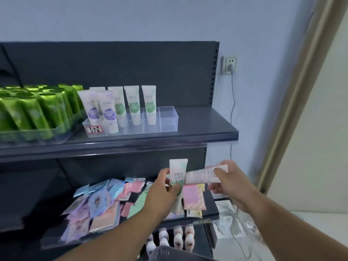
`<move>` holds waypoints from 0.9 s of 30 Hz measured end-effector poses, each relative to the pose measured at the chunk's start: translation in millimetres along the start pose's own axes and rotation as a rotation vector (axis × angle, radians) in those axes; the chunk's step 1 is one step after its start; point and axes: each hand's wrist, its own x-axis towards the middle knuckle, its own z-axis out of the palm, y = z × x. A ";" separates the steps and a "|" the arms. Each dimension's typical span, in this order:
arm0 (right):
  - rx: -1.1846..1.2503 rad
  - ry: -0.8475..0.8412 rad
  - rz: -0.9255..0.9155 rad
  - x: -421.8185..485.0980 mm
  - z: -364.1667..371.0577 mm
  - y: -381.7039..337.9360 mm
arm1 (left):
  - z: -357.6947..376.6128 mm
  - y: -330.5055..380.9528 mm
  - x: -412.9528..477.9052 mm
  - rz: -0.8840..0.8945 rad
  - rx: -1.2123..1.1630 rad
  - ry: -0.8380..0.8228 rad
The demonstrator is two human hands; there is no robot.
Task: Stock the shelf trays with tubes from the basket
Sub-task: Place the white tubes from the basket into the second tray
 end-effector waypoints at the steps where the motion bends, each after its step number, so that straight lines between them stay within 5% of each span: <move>1: 0.037 -0.007 -0.025 -1.7 -0.1 -11.7 | -6.7 6.9 -0.1 0.012 -0.007 0.015; 15: 0.265 -0.154 -0.328 -0.7 8.5 -158.0 | -129.4 100.7 53.6 0.188 -0.065 0.246; 27: -0.076 -0.004 -0.483 74.9 75.0 -219.3 | -218.7 134.4 141.1 0.292 -0.073 0.361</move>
